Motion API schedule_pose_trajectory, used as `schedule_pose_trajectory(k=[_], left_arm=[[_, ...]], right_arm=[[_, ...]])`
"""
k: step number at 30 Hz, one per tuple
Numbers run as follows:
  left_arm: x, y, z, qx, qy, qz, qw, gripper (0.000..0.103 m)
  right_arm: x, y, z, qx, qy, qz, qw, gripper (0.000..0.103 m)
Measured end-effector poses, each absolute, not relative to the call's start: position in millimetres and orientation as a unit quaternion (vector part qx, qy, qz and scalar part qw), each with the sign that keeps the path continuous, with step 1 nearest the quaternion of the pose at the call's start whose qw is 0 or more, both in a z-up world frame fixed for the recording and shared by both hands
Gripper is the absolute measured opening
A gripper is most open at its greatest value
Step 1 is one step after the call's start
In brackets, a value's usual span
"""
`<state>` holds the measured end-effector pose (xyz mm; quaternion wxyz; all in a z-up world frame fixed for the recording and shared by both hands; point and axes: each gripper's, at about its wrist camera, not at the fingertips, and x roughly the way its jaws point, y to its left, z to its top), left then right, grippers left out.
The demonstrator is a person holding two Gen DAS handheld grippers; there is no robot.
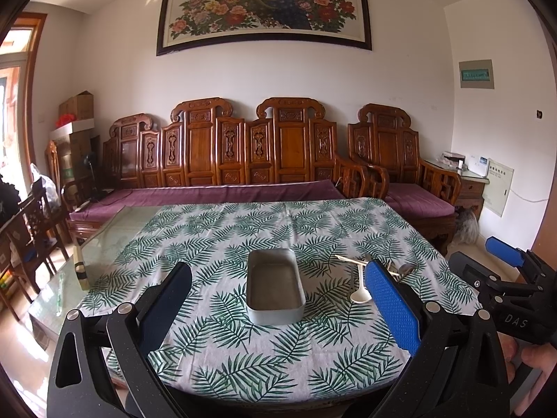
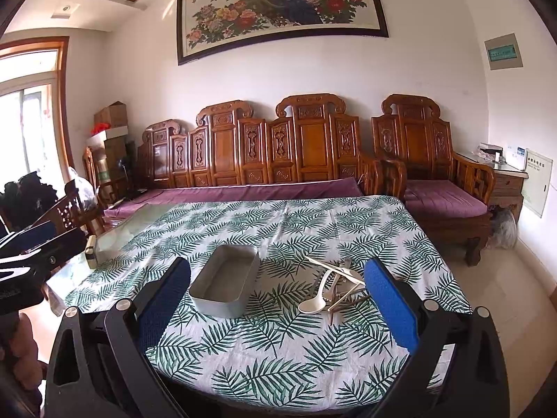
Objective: Organize utensils
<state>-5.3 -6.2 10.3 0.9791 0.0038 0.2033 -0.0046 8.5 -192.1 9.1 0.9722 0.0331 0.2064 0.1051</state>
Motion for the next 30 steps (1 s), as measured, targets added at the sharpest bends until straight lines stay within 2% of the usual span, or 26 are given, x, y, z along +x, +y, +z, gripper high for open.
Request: schedule_pose_trajectory(k=[14, 30], left_arm=[[3, -4, -1, 0.003, 0.218, -0.006, 0.976, 0.097], [57, -16, -53, 0.015, 0.28, -0.054, 0.958, 0.097]], right_arm=[[14, -194, -1, 0.029, 0.22, 0.105, 0.969, 0.1], [75, -218, -37, 0.01, 0.262, 0.093, 0.96, 0.1]])
